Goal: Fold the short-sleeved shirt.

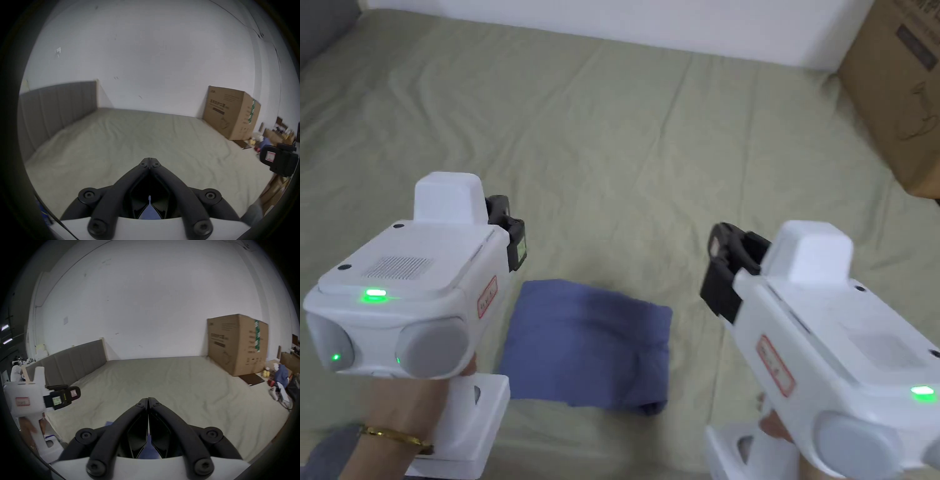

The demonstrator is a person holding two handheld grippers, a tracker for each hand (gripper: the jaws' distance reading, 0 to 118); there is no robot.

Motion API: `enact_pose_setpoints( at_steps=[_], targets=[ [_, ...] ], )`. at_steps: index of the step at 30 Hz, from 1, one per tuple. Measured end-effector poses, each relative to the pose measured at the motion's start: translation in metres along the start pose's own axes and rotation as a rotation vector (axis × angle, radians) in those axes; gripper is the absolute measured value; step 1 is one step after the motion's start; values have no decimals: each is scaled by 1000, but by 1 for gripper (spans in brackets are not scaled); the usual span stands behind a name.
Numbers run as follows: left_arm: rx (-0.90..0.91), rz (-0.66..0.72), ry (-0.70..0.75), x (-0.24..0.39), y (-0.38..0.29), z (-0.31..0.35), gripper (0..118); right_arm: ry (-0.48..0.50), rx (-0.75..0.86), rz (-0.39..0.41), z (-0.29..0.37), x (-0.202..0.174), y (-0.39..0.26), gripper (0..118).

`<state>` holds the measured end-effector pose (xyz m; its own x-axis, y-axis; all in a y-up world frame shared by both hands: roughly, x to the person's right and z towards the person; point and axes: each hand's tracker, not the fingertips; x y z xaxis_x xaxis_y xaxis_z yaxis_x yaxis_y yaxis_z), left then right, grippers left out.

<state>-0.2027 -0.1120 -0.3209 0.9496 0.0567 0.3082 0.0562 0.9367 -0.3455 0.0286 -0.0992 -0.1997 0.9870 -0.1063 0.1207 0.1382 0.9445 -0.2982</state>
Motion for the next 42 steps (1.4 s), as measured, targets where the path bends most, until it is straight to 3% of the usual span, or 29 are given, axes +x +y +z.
enact_pose_setpoints(
  at_steps=[2,6,13,15,16,18,19,21,22,23,29,35,39,42],
  targets=[
    [-7,-7,16,-8,-3,10,0,17,-23,9,-24,-19,-11,0],
    [-17,1,43,-21,-12,24,0,62,-219,37,-72,-48,-55,0],
    [-79,44,44,-36,-22,23,0,1,-471,53,-114,-65,-141,0],
    [-80,56,45,-38,-22,21,8,-6,-468,49,-121,-67,-157,0],
    [-84,63,38,-39,-22,19,21,-14,-460,57,-121,-70,-160,0],
    [-112,92,15,-41,-22,15,64,-36,-447,67,-121,-75,-159,0],
    [-130,114,-7,-43,-21,12,79,-40,-446,60,-120,-74,-159,0],
    [-175,165,-56,-50,-21,3,85,-41,-439,44,-118,-72,-161,0],
    [-187,201,-84,-54,-22,-3,111,-36,-437,45,-118,-70,-161,0],
    [-201,248,-122,-60,-23,-10,118,-31,-437,48,-118,-70,-160,0],
    [-486,446,-412,-93,-51,-63,118,-9,-451,-2,-119,-62,-158,0],
    [-724,715,-587,-107,-112,-114,118,5,-454,-53,-118,-57,-157,0],
    [-809,699,-609,-95,-128,-135,116,18,-461,-72,-120,-53,-156,0],
    [-844,704,-712,-80,-133,-142,113,31,-467,-118,-120,-48,-156,0]
  ],
)
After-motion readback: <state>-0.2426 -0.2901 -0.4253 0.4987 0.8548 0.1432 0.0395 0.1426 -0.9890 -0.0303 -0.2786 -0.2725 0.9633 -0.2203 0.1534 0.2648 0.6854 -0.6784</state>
